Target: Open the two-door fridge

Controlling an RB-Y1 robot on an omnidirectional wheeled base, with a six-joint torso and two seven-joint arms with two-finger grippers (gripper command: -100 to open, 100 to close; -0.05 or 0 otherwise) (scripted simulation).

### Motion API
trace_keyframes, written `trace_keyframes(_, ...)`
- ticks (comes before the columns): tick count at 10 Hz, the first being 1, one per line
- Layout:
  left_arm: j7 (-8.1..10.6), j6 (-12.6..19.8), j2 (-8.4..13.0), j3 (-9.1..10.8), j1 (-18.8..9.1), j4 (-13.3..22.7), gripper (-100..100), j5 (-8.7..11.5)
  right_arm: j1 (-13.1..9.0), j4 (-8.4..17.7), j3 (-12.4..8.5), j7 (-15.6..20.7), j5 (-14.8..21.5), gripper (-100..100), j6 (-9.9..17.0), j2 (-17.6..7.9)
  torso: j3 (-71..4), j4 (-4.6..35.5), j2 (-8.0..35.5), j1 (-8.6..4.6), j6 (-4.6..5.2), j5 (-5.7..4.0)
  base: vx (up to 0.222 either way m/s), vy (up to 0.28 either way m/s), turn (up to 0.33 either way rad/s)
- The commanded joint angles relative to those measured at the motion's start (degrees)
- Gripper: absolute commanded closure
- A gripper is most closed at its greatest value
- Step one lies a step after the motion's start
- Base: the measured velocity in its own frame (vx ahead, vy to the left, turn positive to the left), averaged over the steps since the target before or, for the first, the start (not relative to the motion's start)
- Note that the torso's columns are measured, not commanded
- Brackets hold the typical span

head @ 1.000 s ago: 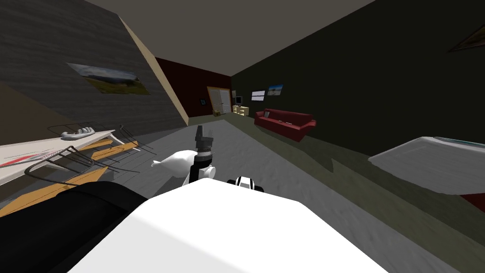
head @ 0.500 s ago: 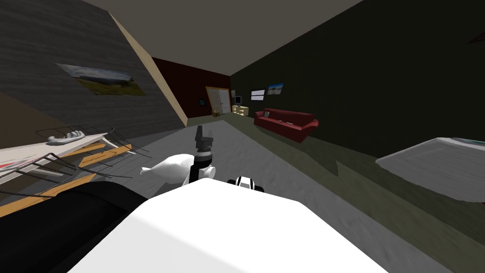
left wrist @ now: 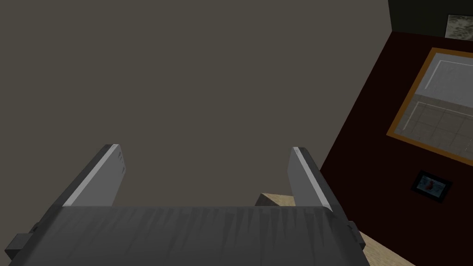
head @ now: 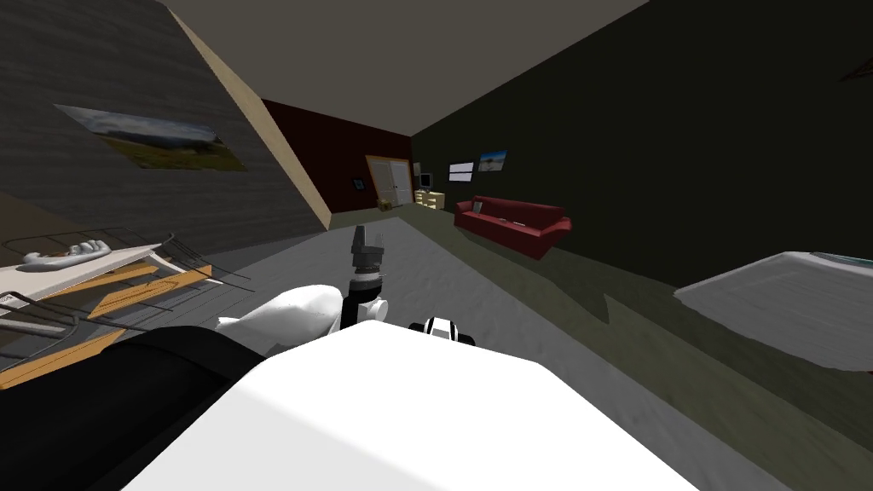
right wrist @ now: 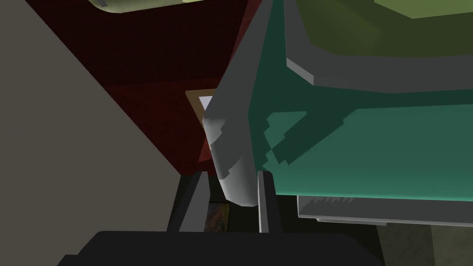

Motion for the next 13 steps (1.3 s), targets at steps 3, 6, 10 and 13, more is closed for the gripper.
trace_keyframes(3,0.00,0.0,0.0,0.00,0.0,0.0,0,0.0,1.7,3.8,-0.3,0.1,-0.7,100,2.0,-0.4,0.0,-0.1,0.5,-0.39,-0.09,0.14,0.247,-0.164,-0.018)
trace_keyframes(6,0.00,0.0,0.0,0.01,0.0,0.0,0,0.0,2.4,5.3,-0.1,0.2,-1.0,100,2.7,-0.5,0.1,0.0,0.5,-0.70,-0.09,0.01,0.288,-0.150,-0.009)
trace_keyframes(10,0.00,0.0,0.0,-0.01,0.0,0.0,0,0.0,3.7,8.5,0.1,0.2,-1.6,100,4.0,-0.5,0.3,0.0,1.1,-0.37,0.03,0.20,0.209,-0.142,0.000)
trace_keyframes(13,0.00,0.0,0.0,-0.01,0.0,0.0,0,0.0,4.4,10.0,0.2,0.3,-1.9,100,4.7,-0.5,0.2,0.0,0.9,-0.18,0.06,0.19,0.167,-0.095,-0.011)
